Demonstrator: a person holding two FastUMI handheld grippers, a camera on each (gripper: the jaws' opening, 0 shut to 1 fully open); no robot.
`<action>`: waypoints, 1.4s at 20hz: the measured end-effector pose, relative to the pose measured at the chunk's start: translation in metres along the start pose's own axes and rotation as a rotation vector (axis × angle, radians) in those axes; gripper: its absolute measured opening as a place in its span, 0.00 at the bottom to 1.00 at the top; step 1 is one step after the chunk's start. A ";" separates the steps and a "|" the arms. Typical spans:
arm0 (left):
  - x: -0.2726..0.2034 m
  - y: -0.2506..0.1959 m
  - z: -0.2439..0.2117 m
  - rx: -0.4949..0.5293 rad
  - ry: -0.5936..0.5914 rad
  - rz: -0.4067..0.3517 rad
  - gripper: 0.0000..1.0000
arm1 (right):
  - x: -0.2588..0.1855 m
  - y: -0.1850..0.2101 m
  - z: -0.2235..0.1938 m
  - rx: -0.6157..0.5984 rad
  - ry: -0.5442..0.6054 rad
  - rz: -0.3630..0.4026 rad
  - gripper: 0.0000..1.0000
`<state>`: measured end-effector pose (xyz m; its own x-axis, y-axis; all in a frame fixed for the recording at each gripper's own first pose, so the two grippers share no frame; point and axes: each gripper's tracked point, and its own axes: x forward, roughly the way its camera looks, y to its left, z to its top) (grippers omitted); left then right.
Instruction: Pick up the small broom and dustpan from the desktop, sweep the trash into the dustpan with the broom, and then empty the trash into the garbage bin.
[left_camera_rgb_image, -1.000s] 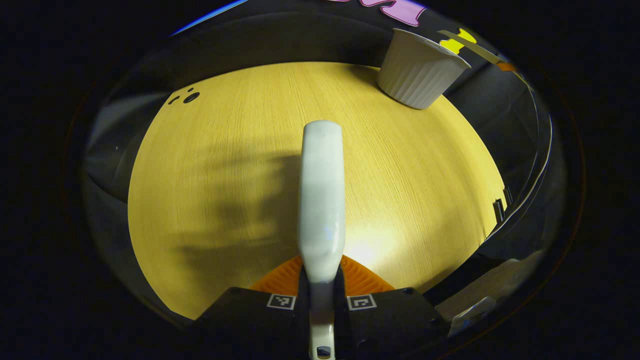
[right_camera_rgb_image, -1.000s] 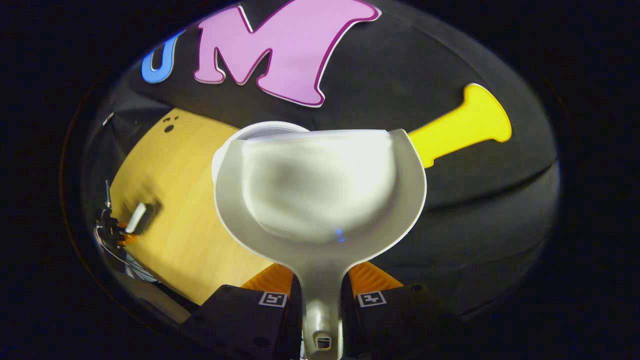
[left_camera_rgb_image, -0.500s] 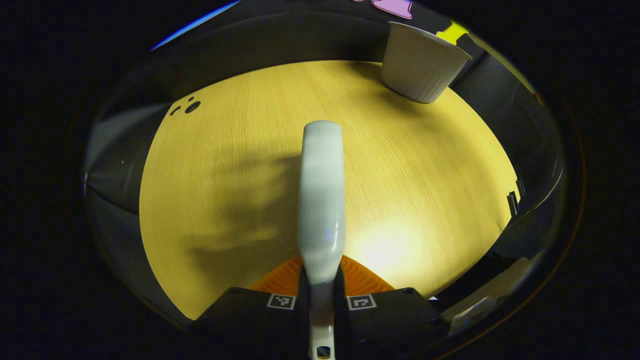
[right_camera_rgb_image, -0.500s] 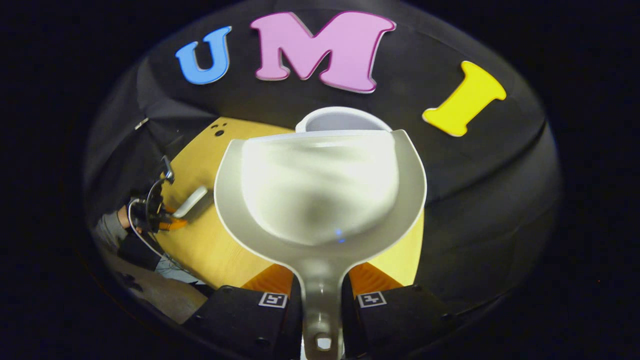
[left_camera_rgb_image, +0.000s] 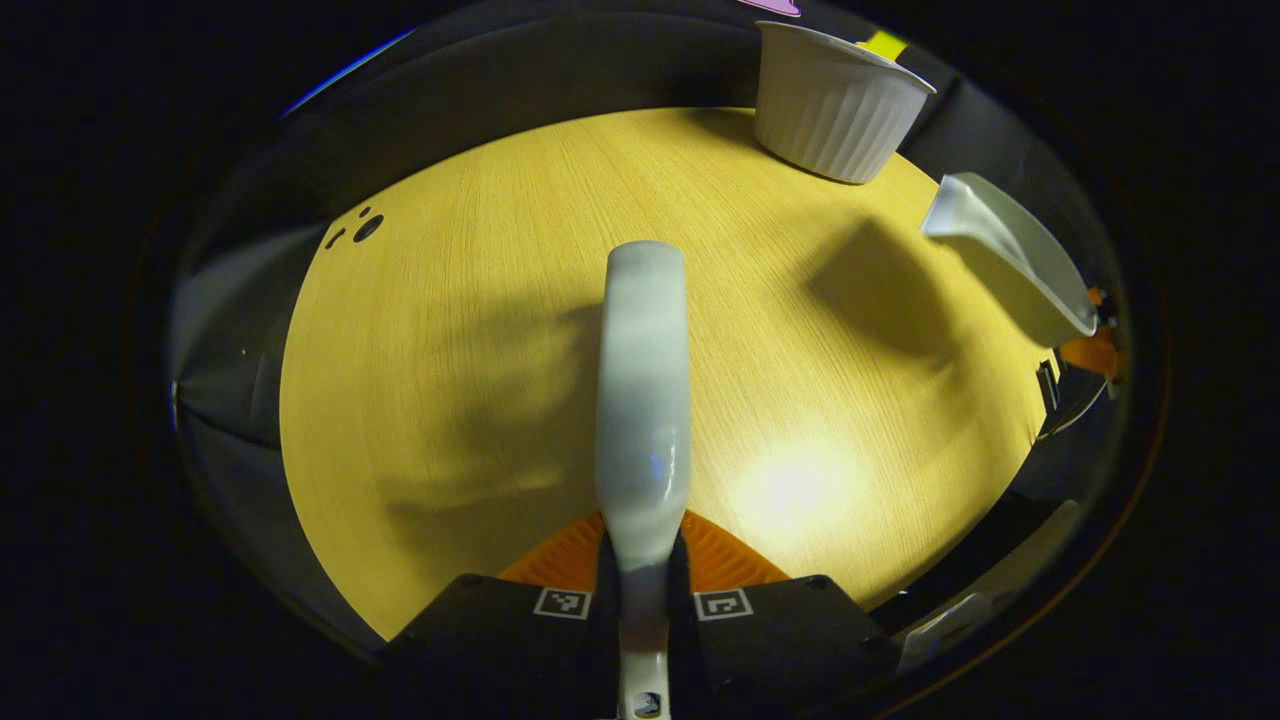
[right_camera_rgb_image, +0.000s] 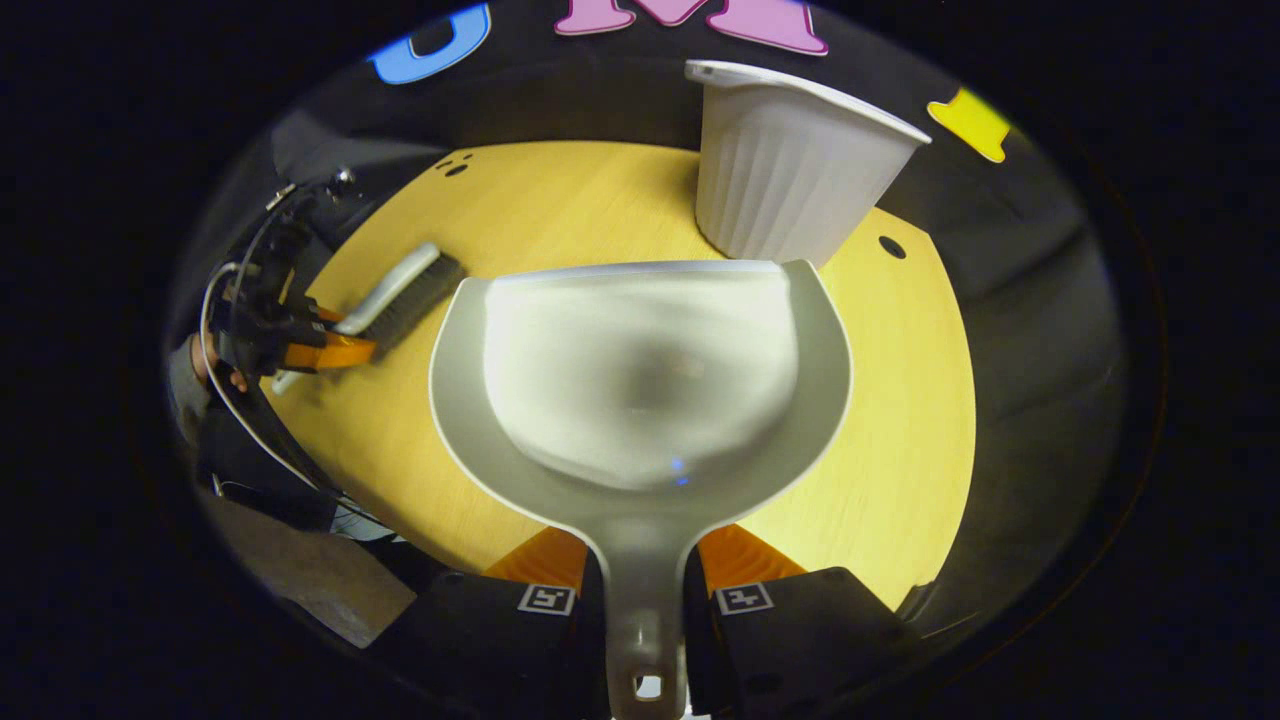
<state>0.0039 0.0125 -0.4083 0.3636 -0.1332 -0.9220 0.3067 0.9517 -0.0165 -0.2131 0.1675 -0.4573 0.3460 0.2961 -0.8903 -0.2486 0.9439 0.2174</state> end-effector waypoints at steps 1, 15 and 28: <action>0.001 -0.001 0.000 0.001 -0.003 0.005 0.23 | 0.011 0.002 -0.007 0.001 -0.001 -0.001 0.36; 0.005 0.001 -0.005 0.025 0.009 0.060 0.25 | 0.070 0.016 -0.027 0.001 0.022 0.022 0.38; -0.064 -0.005 -0.012 0.052 -0.081 0.105 0.49 | -0.030 0.013 0.013 0.107 -0.196 0.069 0.50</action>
<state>-0.0318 0.0199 -0.3540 0.4649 -0.0577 -0.8835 0.3080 0.9461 0.1003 -0.2151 0.1727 -0.4224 0.5035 0.3729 -0.7794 -0.1840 0.9276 0.3250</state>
